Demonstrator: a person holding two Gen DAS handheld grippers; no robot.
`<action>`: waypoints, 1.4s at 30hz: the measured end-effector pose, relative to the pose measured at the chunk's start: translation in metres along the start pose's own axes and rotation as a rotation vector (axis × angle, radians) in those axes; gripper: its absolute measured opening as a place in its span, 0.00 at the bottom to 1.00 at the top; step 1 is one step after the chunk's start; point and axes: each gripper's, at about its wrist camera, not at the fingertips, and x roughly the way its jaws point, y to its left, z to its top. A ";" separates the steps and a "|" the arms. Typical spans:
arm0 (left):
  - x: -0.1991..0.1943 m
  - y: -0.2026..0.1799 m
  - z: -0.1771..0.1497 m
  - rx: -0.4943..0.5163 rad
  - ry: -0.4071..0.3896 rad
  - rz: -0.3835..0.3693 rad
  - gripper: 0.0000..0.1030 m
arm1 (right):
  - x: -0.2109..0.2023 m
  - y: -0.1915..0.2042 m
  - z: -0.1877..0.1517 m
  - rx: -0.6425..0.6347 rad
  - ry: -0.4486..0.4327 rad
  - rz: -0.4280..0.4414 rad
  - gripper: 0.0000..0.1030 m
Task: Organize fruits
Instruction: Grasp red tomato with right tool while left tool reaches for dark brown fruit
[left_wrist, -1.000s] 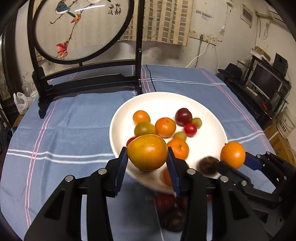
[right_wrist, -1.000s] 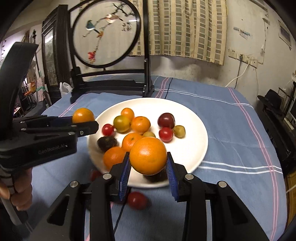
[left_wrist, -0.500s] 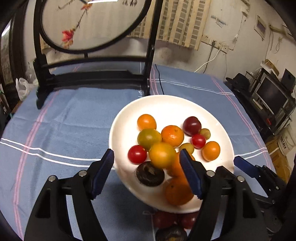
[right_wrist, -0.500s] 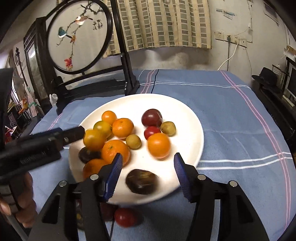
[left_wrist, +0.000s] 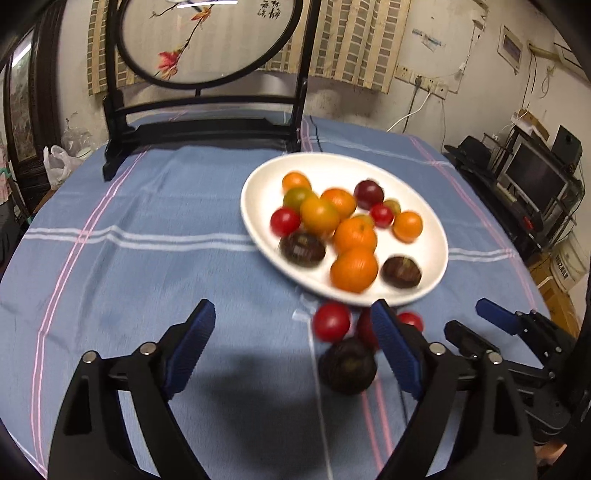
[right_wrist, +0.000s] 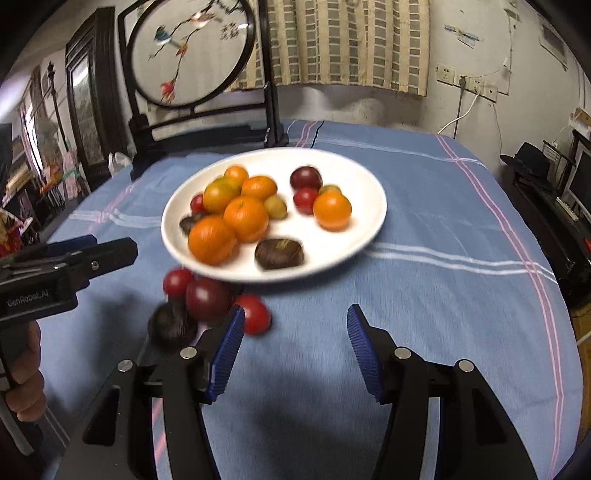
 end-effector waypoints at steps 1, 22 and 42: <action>0.001 0.001 -0.005 0.002 0.008 -0.003 0.82 | 0.000 0.003 -0.004 -0.013 0.010 -0.002 0.57; 0.011 0.017 -0.018 0.000 0.036 -0.069 0.82 | 0.046 0.036 -0.001 -0.166 0.102 0.073 0.38; 0.015 0.007 -0.023 0.052 0.053 -0.067 0.82 | 0.048 0.033 0.006 -0.164 0.087 0.042 0.31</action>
